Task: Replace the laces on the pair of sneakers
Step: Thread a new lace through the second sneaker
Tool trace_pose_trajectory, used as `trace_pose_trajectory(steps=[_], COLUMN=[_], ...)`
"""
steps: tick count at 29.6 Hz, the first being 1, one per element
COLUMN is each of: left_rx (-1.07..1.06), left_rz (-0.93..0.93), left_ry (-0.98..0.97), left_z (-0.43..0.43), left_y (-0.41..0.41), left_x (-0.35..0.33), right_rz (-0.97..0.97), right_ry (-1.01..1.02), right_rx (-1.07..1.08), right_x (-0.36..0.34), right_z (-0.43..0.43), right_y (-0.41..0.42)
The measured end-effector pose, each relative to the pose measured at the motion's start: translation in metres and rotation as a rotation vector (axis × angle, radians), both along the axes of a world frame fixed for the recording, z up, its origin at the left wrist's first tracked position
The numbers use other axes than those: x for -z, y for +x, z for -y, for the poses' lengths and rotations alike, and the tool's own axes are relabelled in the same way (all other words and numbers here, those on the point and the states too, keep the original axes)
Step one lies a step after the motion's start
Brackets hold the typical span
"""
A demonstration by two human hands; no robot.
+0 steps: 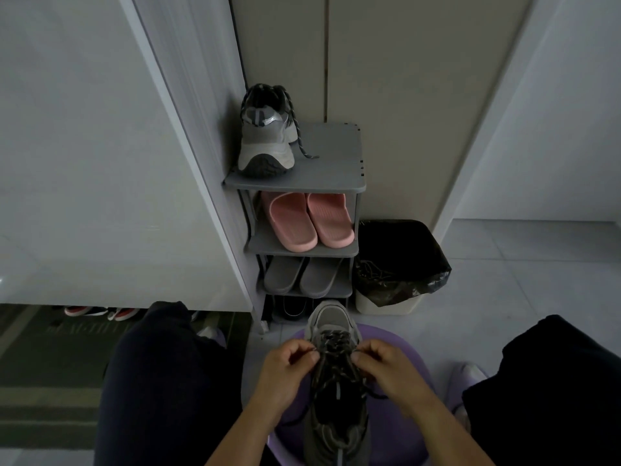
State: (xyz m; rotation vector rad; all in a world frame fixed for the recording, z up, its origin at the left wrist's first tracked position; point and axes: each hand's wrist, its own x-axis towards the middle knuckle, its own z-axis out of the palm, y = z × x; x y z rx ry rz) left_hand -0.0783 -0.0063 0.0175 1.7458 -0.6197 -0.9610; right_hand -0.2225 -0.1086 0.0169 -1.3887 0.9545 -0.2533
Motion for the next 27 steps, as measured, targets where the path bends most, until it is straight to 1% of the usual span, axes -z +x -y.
trace_pose_trajectory(steps=[3, 5, 8, 10, 12, 14, 17, 19, 21, 22, 24, 25, 26, 27], left_rx=[-0.072, -0.038, 0.064, 0.068, 0.03, 0.027, 0.076, 0.133, 0.215, 0.263, 0.368, 0.409, 0.433, 0.445], left_rz=[-0.095, -0.057, 0.044, 0.056, 0.015, 0.009, 0.024, 0.033, 0.132, 0.231, 0.509, 0.652, 0.753, 0.785], left_ry=[-0.017, -0.002, 0.033, 0.04, 0.043, 0.043, 0.023, 0.06, 0.164, 0.217, 0.294, 0.305, 0.289, 0.245], left_z=[-0.001, 0.0, 0.002, 0.001, -0.001, -0.002, -0.003, -0.005, -0.008, -0.01, -0.015, -0.016, -0.018, -0.019], left_y=[0.0, -0.001, -0.003, -0.002, 0.001, 0.002, 0.001, -0.002, -0.007, -0.009, -0.012, -0.012, -0.01, -0.008], left_x=[-0.002, -0.003, -0.005, -0.004, -0.004, -0.004, -0.008, -0.012, -0.014, -0.014, -0.015, -0.016, -0.018, -0.021], right_rz=[0.067, 0.068, 0.035, 0.056, 0.099, 0.102, 0.05, 0.018, -0.088, -0.178, -0.335, -0.36, -0.352, -0.313], right_ry=[0.114, 0.153, 0.145, 0.175, 0.234, 0.223, 0.148, 0.127, 0.029, -0.07, -0.299, -0.352, -0.369, -0.341], right_rx=[0.064, 0.04, -0.004, 0.033, 0.089, 0.088, -0.016, -0.076, -0.202, -0.284, -0.43, -0.459, -0.471, -0.465], right_x=[0.0, -0.001, 0.0, 0.002, 0.001, 0.001, -0.003, -0.01, -0.018, -0.021, -0.02, -0.018, -0.018, -0.018], right_z=[0.004, 0.005, 0.001, -0.002, -0.002, 0.0, 0.0, 0.001, 0.001, 0.001, 0.0, 0.0, 0.0, 0.001], right_y=[-0.006, -0.007, -0.003, -0.001, -0.003, -0.005, -0.006, -0.007, -0.01, -0.011, -0.012, -0.013, -0.014, -0.014])
